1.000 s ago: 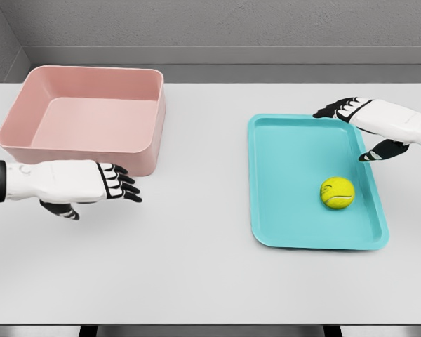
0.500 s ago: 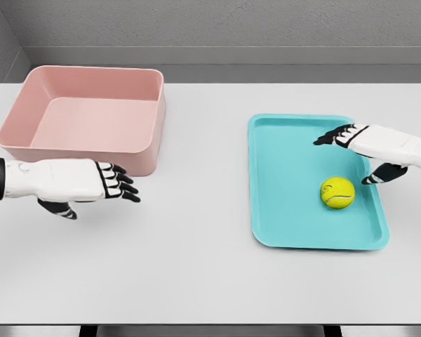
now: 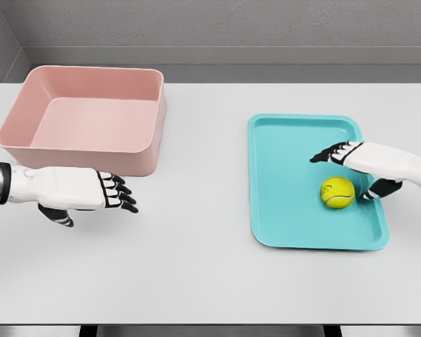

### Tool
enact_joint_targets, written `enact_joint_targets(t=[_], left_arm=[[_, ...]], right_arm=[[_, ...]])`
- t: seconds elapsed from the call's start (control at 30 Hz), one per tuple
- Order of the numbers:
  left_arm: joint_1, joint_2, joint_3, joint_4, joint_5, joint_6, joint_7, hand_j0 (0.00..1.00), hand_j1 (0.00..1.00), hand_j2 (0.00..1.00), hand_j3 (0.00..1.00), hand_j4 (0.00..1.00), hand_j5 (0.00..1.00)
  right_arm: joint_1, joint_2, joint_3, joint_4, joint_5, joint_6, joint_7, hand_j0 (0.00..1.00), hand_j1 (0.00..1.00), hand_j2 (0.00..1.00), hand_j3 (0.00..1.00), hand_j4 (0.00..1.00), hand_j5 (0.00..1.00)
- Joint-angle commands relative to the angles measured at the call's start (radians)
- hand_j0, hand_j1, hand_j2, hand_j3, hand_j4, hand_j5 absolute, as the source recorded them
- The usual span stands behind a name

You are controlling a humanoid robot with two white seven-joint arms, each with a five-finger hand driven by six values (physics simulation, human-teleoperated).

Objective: Put the tennis from the blue tray into the pink basket with both arms

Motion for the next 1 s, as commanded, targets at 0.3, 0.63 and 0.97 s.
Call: enact_joint_targets(t=[0.3,0.63,0.97], left_arm=[[0.006,0.007,0.0,0.0,0.005,0.002,0.0,1.0,1.0,1.0,1.0,1.0,1.0],[0.006,0.007,0.0,0.0,0.005,0.002,0.0,1.0,1.0,1.0,1.0,1.0,1.0],[0.006,0.009,-0.001,0.0,0.005,0.002,0.0,1.0,1.0,1.0,1.0,1.0,1.0]], right_arm=[[0.0,0.016,0.05,0.031,-0.004,0.015,-0.001,1.0,1.0,1.0,1.0,1.0,1.0],[-0.002,0.023,0.069,0.031,-0.002,0.01,0.0,0.94,0.94,0.94,0.94,0.94,0.94],[-0.002,0.023,0.078,0.031,-0.002,0.001,0.002,0.69,0.69,0.69,0.69,0.69,0.69]])
